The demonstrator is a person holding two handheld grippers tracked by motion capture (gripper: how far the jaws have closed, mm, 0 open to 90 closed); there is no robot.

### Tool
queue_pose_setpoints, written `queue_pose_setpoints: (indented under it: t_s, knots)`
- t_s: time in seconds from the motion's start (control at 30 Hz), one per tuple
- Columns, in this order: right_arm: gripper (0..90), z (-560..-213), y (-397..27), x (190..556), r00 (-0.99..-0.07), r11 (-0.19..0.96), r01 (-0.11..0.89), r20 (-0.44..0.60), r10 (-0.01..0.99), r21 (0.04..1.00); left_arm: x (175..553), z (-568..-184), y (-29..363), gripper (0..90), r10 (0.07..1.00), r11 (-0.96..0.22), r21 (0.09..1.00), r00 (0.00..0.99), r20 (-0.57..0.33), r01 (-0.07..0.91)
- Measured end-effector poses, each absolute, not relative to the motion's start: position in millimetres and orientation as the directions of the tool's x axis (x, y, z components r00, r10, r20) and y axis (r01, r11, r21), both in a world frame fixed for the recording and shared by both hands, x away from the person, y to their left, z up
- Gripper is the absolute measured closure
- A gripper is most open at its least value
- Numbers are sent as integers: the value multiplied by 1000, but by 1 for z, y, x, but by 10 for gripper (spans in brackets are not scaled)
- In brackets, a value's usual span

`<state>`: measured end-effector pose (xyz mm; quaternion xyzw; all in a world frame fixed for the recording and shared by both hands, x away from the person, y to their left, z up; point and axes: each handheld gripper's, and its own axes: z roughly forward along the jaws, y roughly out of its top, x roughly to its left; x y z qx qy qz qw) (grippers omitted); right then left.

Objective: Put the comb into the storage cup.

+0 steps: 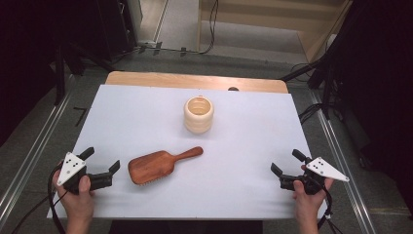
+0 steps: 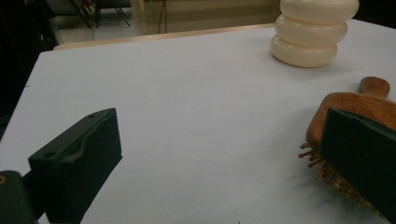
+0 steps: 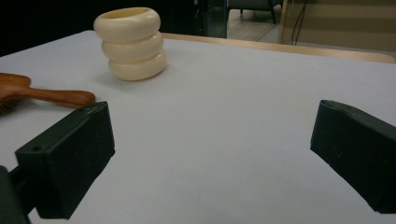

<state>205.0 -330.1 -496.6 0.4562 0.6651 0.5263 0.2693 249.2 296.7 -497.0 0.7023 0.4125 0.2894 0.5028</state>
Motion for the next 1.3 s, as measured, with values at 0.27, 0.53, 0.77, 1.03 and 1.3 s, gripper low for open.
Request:
queue_pose_setpoints:
  t_s: [0.27, 0.53, 0.77, 1.03, 1.3]
  knots:
    - [0, -483, -314, 218, -483, 50, 337, 128, 866, 940, 249, -497, 297, 0, 872, -153, 946, 490, -7, 285]
    - [0, -467, -295, 233, -537, 78, 345, 129, 833, 935, 248, -497, 297, 0, 873, -150, 947, 487, -8, 284]
    - [0, -454, -277, 248, -580, 115, 342, 113, 807, 933, 247, -496, 298, 0, 874, -147, 950, 486, -6, 276]
    - [0, -444, -260, 261, -610, 141, 345, 107, 785, 928, 247, -496, 298, 0, 874, -145, 950, 486, -7, 275]
    - [0, -438, -237, 276, -663, 171, 350, 115, 739, 921, 248, -496, 298, 0, 871, -147, 950, 490, -7, 275]
